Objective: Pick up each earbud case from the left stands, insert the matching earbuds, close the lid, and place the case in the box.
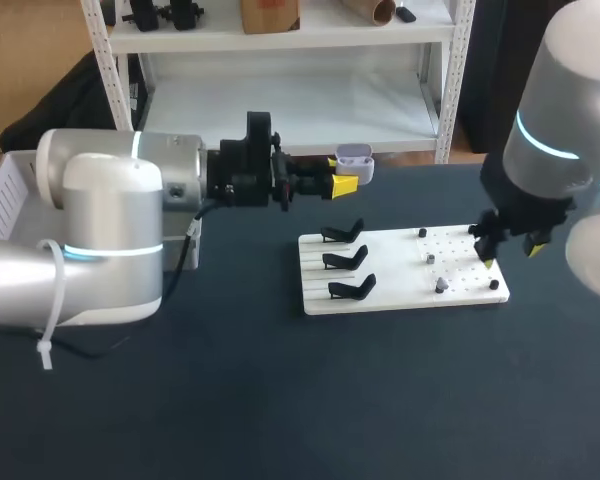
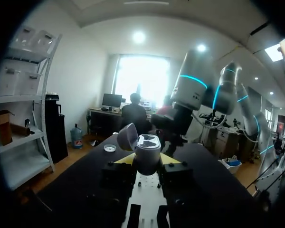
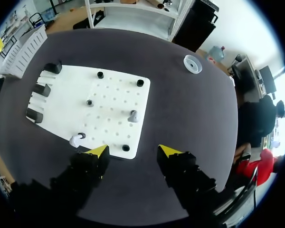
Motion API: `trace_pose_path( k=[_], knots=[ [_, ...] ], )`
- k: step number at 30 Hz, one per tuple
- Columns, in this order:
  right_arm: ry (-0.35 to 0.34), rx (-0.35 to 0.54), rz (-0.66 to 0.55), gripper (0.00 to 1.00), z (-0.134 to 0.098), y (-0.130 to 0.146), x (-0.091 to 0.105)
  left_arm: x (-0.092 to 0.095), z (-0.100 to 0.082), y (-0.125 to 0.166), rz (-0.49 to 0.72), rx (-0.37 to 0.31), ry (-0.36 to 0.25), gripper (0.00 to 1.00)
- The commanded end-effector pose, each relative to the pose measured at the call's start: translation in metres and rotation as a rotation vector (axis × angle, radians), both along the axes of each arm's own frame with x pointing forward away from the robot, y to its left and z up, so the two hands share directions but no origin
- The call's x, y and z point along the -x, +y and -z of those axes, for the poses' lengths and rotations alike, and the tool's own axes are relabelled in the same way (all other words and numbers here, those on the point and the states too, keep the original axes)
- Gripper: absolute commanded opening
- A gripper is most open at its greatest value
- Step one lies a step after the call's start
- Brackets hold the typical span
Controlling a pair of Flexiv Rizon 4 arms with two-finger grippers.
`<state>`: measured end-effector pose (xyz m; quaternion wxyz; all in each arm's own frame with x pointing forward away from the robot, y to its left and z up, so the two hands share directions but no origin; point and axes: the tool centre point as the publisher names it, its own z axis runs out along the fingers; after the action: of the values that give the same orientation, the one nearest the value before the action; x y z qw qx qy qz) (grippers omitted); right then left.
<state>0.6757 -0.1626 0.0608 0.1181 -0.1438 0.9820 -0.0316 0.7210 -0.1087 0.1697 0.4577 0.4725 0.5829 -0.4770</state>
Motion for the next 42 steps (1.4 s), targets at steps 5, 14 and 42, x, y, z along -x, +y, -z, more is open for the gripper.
trace_pose_path(
  k=[5, 14, 42],
  knots=[
    [0.021, 0.008, -0.004, 0.59, 0.011, 0.009, -0.013, 0.001, 0.001, 0.000, -0.003, 0.003, -0.001, 0.00],
    [0.057, 0.000, -0.065, 0.46, 0.022, 0.016, -0.020, 0.001, 0.001, 0.000, -0.003, 0.003, -0.001, 0.00],
    [0.069, 0.049, -0.024, 0.40, 0.031, 0.010, -0.033, 0.001, 0.001, 0.000, -0.003, 0.003, -0.001, 0.00]
  ],
)
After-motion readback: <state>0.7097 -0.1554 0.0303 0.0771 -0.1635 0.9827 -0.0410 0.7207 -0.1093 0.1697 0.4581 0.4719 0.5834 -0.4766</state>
